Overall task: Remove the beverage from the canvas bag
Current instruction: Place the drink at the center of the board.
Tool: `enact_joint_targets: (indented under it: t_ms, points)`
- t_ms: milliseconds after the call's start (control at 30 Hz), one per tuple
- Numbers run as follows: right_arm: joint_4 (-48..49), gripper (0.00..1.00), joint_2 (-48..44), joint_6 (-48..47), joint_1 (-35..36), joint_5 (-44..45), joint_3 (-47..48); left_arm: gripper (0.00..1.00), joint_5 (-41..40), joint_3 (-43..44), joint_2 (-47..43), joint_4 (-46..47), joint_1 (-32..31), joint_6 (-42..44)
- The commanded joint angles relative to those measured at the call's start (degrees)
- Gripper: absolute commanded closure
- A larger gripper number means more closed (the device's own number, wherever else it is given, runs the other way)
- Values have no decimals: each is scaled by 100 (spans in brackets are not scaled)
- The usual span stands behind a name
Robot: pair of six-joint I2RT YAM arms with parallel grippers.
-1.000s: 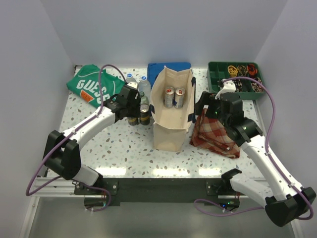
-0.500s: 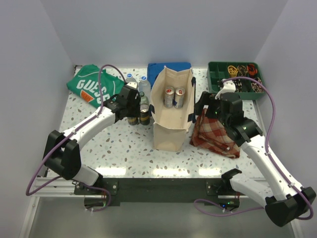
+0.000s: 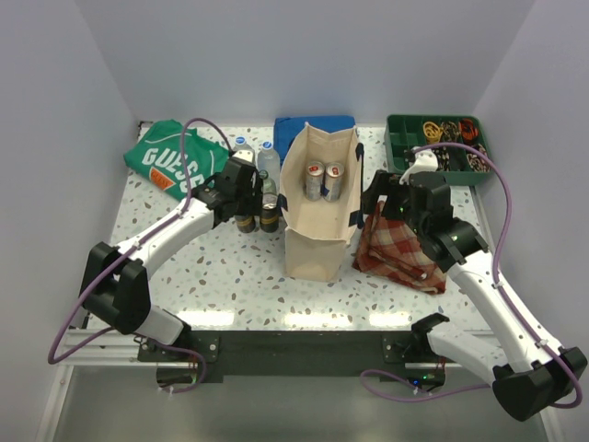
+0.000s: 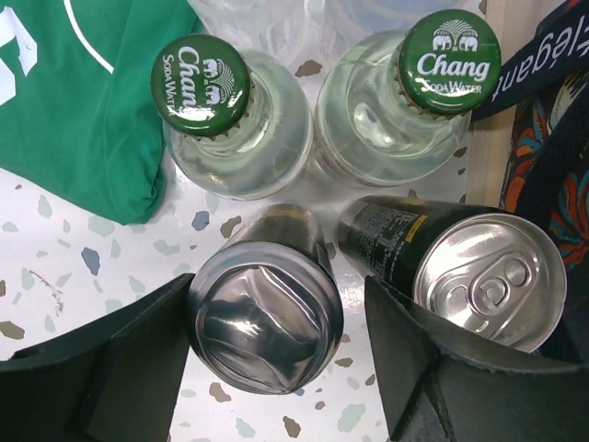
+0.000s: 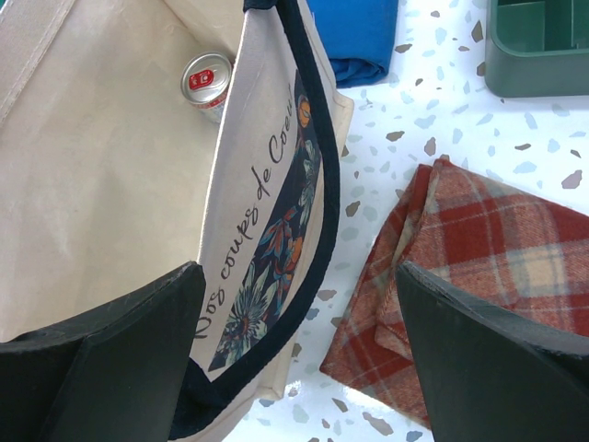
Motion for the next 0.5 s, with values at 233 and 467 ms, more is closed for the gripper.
enact_joint_targets:
  t_ms: [233, 467]
  points:
    - [51, 11, 2, -4, -17, 17, -6, 17, -138, 66, -215, 270, 41, -54]
    - [68, 11, 37, 13, -8, -27, -6, 16, -217, 153, -435, 191, 32, -28]
